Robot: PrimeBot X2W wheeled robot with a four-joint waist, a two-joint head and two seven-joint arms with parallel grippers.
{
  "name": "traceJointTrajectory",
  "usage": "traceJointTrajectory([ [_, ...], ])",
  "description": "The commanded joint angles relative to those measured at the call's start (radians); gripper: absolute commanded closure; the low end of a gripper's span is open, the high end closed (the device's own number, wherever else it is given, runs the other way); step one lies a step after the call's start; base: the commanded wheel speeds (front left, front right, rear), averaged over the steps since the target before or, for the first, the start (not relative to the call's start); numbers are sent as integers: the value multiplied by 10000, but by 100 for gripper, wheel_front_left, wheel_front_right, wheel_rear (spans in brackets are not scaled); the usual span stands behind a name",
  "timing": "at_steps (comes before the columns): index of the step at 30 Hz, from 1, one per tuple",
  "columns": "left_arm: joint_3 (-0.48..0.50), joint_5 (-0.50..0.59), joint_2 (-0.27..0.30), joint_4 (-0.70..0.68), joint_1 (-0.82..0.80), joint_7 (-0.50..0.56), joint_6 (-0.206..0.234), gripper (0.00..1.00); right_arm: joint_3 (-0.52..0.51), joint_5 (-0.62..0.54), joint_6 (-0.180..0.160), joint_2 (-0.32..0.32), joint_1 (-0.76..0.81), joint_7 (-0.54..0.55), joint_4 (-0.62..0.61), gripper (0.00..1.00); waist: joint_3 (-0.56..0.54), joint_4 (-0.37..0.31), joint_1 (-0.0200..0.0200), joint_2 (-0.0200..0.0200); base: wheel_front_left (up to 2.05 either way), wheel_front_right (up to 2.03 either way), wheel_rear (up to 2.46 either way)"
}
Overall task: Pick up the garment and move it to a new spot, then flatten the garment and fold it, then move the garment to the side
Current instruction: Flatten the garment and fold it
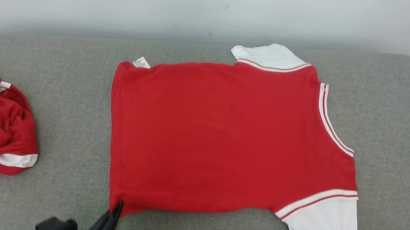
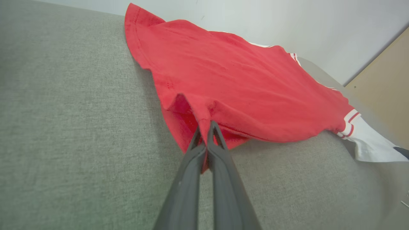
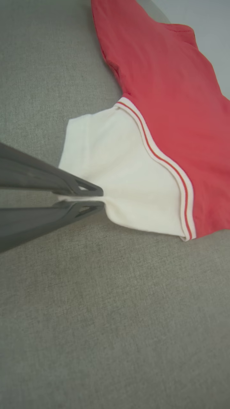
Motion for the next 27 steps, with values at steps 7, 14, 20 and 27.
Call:
traceJointTrajectory([
  [7, 588, 1451, -199, 140, 1450, -40, -170, 100, 30, 235, -17, 108, 966, 798, 6, 100, -294, -12, 2, 1, 0, 0, 0],
  [14, 1544, 1823, -735, -151, 1982, -40, -262, 100, -185, 403, -17, 283, 713, 728, -484, 100, -400, 35, 2, 1, 0, 0, 0],
  [20, 1816, 2048, -750, -908, 1964, -40, -240, 100, -639, 700, -17, 237, 68, 869, -1304, 100, -349, 95, 2, 1, 0, 0, 0],
  [27, 1386, 1786, -298, -1248, 1216, -40, -242, 100, -650, 630, -17, -171, -1654, 1642, -1551, 100, -165, 151, 2, 1, 0, 0, 0],
])
